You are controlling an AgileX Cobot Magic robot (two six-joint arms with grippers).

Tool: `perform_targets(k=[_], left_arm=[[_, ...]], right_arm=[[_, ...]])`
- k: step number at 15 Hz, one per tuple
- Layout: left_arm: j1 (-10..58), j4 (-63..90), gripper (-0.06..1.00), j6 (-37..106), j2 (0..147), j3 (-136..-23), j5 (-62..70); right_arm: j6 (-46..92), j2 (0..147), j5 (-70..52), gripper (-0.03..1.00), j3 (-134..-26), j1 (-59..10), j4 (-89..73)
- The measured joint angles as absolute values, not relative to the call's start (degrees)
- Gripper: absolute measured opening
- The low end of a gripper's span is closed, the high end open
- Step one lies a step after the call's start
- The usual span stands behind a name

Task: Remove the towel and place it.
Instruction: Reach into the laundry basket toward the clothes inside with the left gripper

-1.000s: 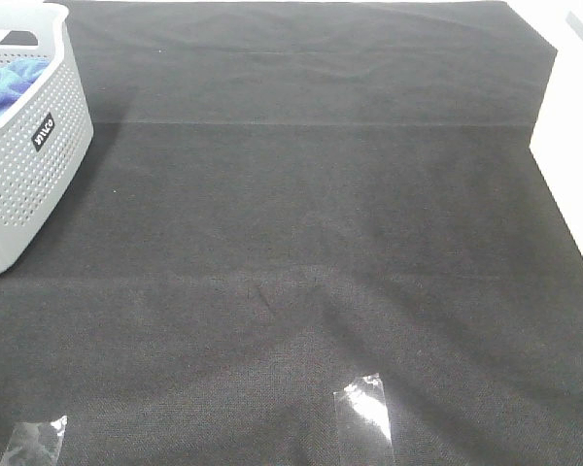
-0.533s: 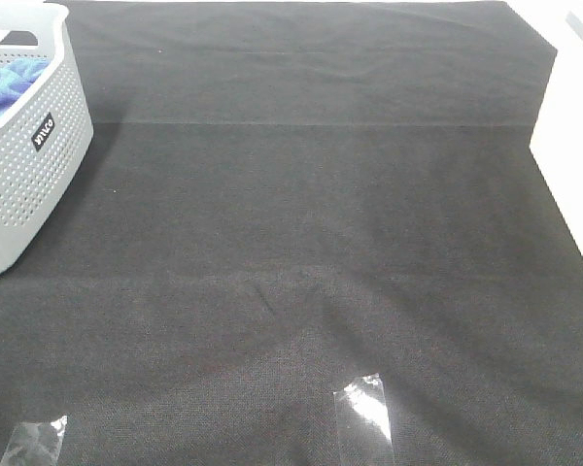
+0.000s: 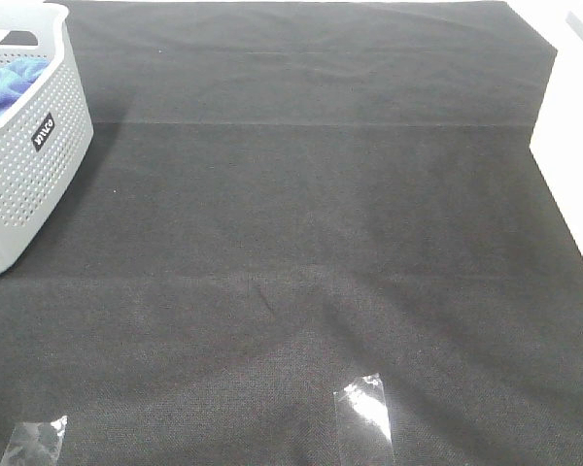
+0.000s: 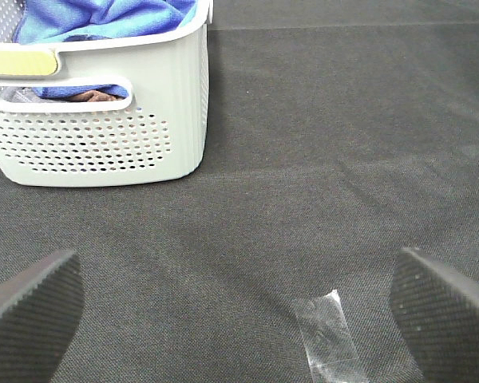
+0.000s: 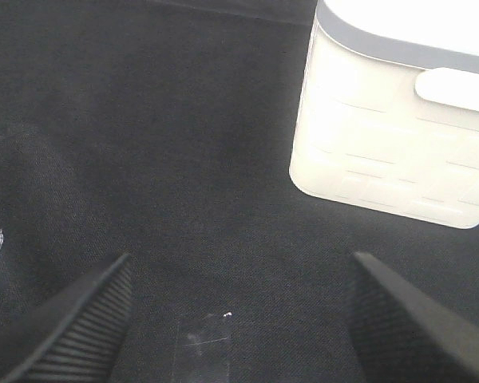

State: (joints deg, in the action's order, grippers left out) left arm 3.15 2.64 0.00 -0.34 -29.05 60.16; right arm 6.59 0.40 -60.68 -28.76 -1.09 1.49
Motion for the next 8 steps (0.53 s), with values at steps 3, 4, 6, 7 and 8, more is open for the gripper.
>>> perform_targets(k=[3, 4, 6, 7, 8], left_arm=[[3.2, 2.6, 0.99, 0.0, -0.3, -29.0, 60.2], [3.2, 2.6, 0.99, 0.0, -0.3, -29.0, 60.2], [3.2, 2.6, 0.99, 0.0, -0.3, -29.0, 60.2], [3.2, 2.6, 0.99, 0.0, -0.3, -29.0, 60.2], [3.2, 2.6, 0.99, 0.0, -0.3, -29.0, 60.2]], right_arm=[[6.6, 0.4, -60.7, 0.7, -28.8, -1.1, 1.5], [6.6, 0.4, -60.7, 0.7, -28.8, -1.1, 1.5], [6.6, 0.4, -60.7, 0.7, -28.8, -1.1, 1.5], [6.6, 0.4, -60.7, 0.7, -28.8, -1.1, 1.5], [6.6, 0.4, -60.7, 0.7, -28.8, -1.1, 1.5]])
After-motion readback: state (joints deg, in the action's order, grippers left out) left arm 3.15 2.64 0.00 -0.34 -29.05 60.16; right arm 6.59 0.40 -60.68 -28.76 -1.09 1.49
